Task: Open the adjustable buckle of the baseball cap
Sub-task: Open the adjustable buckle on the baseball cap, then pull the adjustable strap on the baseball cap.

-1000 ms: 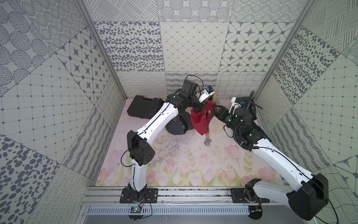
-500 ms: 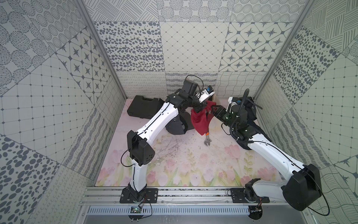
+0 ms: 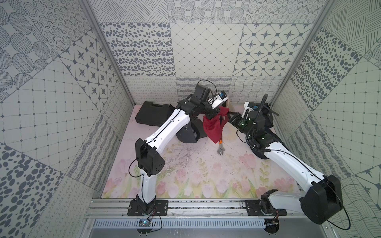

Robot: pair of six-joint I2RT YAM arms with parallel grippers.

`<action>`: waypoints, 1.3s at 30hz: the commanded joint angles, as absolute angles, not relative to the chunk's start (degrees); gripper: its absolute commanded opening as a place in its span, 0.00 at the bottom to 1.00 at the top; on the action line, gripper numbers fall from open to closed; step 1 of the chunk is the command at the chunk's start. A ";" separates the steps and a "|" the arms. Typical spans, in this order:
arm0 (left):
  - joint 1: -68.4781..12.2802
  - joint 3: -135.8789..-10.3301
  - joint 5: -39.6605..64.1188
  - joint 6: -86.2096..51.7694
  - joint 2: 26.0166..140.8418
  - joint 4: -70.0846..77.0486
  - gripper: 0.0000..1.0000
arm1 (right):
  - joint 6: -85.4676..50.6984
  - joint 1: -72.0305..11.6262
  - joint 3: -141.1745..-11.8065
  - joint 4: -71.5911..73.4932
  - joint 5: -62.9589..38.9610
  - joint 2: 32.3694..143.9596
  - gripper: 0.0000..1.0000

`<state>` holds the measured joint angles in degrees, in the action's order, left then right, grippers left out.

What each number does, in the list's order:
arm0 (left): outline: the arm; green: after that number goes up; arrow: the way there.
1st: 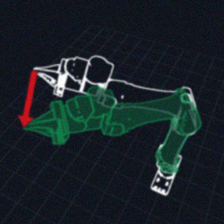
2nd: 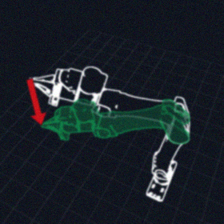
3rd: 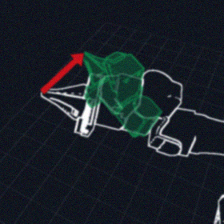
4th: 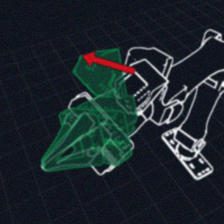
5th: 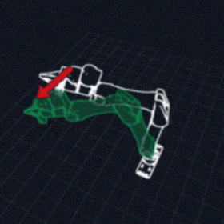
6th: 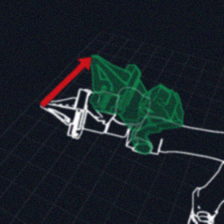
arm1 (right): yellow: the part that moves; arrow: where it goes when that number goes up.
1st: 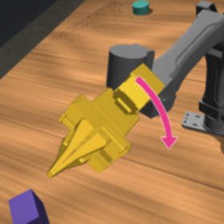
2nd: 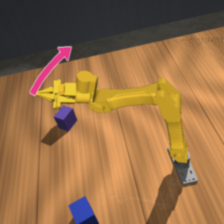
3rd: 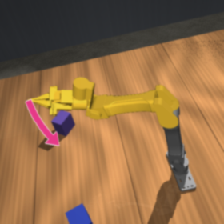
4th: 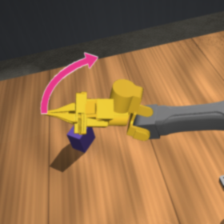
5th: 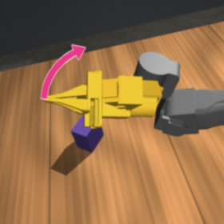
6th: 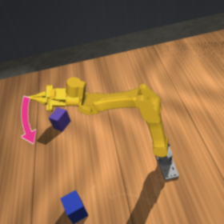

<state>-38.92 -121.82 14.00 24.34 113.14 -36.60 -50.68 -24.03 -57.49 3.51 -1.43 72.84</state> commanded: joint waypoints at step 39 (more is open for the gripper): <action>-31.81 -131.07 30.54 -2.41 117.43 -36.86 0.00 | -40.49 -13.76 -46.28 22.14 -42.52 68.67 0.53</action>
